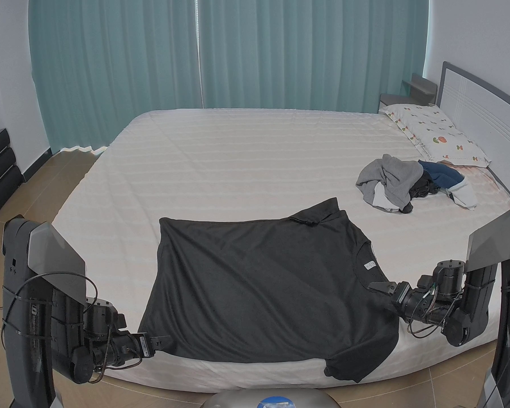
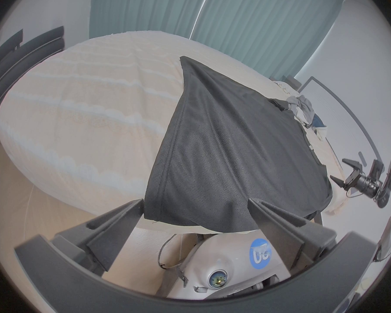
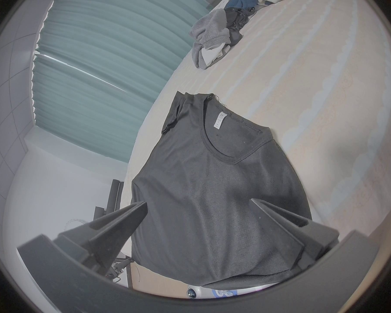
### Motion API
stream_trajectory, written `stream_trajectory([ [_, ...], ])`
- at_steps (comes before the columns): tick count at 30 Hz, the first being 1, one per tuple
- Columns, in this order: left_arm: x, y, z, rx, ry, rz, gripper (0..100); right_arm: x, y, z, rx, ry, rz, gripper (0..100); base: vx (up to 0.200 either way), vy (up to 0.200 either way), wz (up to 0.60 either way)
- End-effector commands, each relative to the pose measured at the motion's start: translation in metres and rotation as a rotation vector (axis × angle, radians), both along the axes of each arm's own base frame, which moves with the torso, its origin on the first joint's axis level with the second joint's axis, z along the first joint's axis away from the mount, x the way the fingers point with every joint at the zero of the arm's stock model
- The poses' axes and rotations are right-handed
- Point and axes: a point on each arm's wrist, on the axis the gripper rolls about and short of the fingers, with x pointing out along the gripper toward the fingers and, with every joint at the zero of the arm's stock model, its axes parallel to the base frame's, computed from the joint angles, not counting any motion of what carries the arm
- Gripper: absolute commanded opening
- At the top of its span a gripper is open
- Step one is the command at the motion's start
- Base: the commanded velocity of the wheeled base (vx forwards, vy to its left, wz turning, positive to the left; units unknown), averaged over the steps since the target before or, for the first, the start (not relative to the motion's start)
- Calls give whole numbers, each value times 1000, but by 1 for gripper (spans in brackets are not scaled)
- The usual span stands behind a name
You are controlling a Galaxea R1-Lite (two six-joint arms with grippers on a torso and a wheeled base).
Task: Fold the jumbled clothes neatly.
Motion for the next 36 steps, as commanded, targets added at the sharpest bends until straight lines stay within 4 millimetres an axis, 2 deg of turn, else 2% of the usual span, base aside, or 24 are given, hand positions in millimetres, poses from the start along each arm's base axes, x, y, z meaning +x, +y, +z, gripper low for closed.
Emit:
stream_trajectory([
  [1, -1, -2, -6, 28, 13, -25, 100, 1, -1, 2, 4, -9, -5, 100, 0, 0, 0],
  [22, 2, -6, -11, 69, 10, -8, 100, 0, -1, 1, 3, -4, -5, 100, 0, 0, 0],
  [23, 2, -6, -12, 68, 11, -7, 0, 0, -1, 1, 3, -4, -5, 100, 0, 0, 0],
  [36, -11, -2, -9, 104, 51, 44, 0, -2, -1, 2, 3, -1, -5, 100, 0, 0, 0],
])
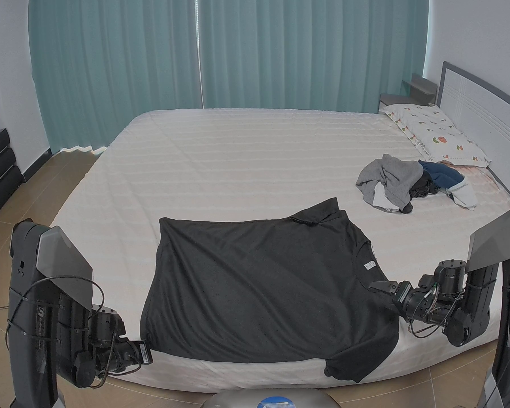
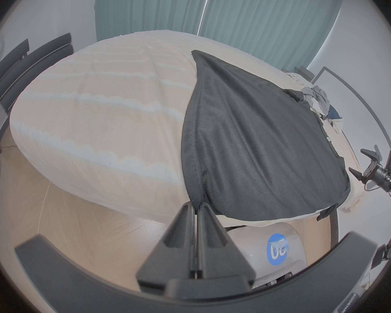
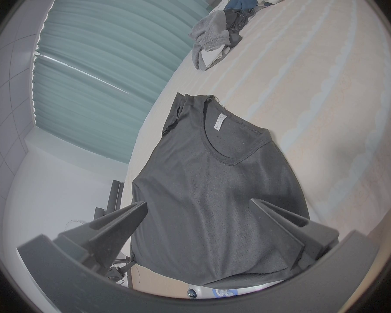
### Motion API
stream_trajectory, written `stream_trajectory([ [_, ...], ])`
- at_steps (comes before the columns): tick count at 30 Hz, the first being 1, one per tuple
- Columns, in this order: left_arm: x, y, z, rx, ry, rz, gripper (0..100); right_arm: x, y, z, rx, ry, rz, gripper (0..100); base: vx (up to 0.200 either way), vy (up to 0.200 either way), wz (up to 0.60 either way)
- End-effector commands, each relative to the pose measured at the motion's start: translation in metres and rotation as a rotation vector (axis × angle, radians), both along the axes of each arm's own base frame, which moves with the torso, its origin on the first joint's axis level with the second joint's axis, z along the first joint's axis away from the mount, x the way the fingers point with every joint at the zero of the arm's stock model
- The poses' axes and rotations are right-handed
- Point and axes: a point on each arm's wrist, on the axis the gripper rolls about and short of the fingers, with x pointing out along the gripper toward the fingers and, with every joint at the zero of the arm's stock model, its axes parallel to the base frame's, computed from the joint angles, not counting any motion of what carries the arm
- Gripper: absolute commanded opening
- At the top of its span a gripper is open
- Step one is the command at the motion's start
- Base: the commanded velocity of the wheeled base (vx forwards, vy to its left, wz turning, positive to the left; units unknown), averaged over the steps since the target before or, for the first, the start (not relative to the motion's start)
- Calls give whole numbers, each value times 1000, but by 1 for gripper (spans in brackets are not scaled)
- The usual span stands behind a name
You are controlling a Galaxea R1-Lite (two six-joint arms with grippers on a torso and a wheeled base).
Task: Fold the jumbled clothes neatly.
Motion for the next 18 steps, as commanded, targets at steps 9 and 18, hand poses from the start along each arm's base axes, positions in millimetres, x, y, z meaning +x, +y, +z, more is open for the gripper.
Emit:
stream_trajectory([
  [9, 2, 2, 9, -21, -42, 24, 0, -14, -4, 8, -59, -1, 18, 100, 0, 0, 0],
  [18, 7, 2, 11, -101, -53, 87, 0, -13, -25, -3, -140, 42, -2, 100, 0, 0, 0],
])
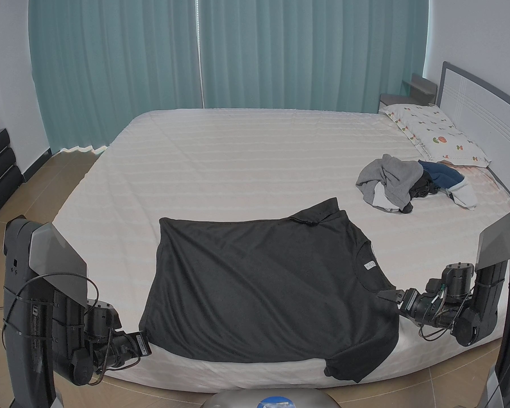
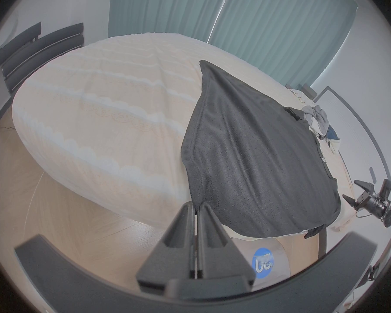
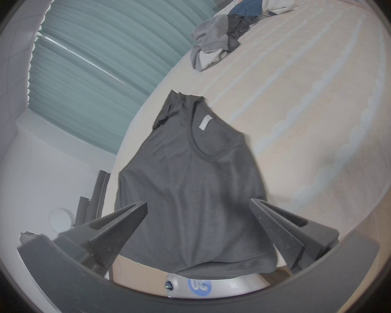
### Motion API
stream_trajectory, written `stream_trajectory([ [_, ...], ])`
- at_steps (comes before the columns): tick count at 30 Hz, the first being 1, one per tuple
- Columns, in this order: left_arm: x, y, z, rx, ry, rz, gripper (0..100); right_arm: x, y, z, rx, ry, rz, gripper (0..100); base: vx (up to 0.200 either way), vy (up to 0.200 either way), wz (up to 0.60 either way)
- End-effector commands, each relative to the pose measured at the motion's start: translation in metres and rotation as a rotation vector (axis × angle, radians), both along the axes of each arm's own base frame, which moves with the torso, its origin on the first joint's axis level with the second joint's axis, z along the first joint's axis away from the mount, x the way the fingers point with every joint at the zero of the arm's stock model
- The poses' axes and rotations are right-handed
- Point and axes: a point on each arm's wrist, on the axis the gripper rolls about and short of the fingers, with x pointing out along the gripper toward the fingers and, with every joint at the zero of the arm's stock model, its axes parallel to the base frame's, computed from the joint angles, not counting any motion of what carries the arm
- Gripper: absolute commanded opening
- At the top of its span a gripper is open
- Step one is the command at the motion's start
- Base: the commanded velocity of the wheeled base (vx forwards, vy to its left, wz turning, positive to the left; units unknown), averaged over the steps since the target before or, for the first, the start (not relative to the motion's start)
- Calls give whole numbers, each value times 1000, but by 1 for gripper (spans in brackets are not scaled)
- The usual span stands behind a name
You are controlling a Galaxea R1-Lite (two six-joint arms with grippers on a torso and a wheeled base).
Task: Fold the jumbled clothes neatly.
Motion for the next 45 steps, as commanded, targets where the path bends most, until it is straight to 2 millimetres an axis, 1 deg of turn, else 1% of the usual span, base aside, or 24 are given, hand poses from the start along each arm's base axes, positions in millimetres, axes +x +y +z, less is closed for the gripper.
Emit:
stream_trajectory([
  [1, 2, 0, 1, -14, -18, -2, 0, 2, -12, -7, -33, 25, -17, 100, 0, 0, 0],
  [2, 2, 0, 1, -14, -18, -2, 0, 2, -12, -7, -33, 25, -17, 100, 0, 0, 0],
  [5, 2, 0, 0, -27, -13, -12, 0, 2, -21, -11, -75, 54, -17, 100, 0, 0, 0],
  [8, 2, 0, 0, -30, -12, -14, 0, 2, -21, -14, -75, 70, -16, 100, 0, 0, 0],
  [12, 4, 0, 0, -30, -18, -9, 0, 7, -16, -20, -81, 70, 7, 100, 0, 0, 0],
  [15, 5, 1, 1, -32, -24, -2, 0, 13, -16, -23, -100, 50, 20, 100, 0, 0, 0],
  [20, 6, 2, 1, -32, -27, 1, 0, 14, -16, -27, -124, 48, 34, 100, 0, 0, 0],
  [25, 8, 3, 2, -35, -36, 5, 0, 19, -13, -33, -144, 43, 50, 100, 0, 0, 0],
  [34, 9, 3, 0, -34, -38, 10, 0, 20, -11, -42, -202, 41, 56, 100, 0, 0, 0],
  [35, 10, 4, 0, -33, -41, 14, 0, 22, -10, -42, -203, 35, 56, 0, 0, 0, 0],
  [43, 14, 7, 1, -32, -56, 29, 0, 31, -11, -40, -191, 5, 39, 0, 0, 0, 0],
  [45, 14, 7, 1, -31, -57, 30, 0, 34, -13, -35, -166, -6, 12, 0, 0, 0, 0],
])
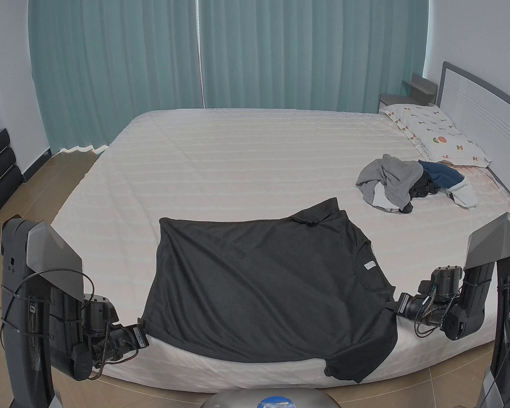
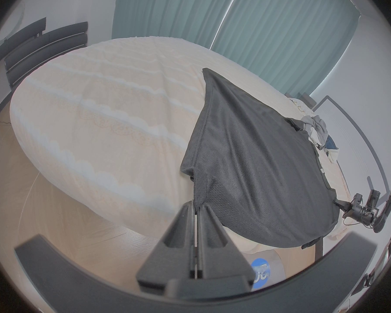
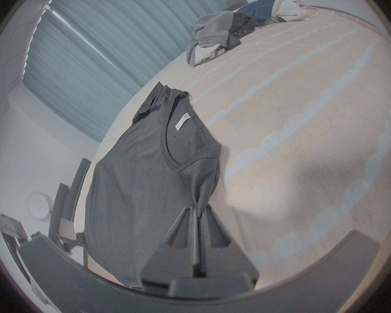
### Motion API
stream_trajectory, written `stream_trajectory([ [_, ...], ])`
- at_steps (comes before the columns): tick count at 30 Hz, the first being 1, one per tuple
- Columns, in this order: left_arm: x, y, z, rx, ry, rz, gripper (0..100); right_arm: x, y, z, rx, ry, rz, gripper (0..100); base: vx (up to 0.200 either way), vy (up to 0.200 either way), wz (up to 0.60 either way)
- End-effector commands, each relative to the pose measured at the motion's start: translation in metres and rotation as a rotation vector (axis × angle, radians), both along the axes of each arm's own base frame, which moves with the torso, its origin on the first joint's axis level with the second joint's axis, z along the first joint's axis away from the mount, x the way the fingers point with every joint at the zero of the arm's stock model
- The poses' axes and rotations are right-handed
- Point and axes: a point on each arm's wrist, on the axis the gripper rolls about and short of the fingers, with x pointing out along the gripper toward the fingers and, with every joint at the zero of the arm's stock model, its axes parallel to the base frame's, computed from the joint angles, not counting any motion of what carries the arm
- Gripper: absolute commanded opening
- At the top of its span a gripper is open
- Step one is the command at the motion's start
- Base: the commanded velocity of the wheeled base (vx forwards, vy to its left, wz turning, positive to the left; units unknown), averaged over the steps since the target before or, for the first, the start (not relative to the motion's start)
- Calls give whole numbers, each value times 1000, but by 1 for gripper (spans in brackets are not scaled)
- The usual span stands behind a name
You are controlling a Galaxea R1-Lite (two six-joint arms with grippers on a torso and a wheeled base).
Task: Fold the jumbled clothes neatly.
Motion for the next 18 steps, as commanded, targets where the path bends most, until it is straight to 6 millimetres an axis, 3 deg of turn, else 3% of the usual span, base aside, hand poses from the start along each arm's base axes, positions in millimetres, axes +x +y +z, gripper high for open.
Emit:
stream_trajectory([
  [1, 2, 1, 1, 0, -19, 6, 0, 6, -3, 5, 27, -25, -29, 0, 0, 0, 0],
  [12, 2, 2, 1, 0, -17, 12, 0, 35, -3, 34, 56, -171, -49, 0, 0, 0, 0],
  [18, 1, 1, 0, -3, -11, 2, 0, 48, -1, 27, 48, -192, -37, 0, 0, 0, 0],
])
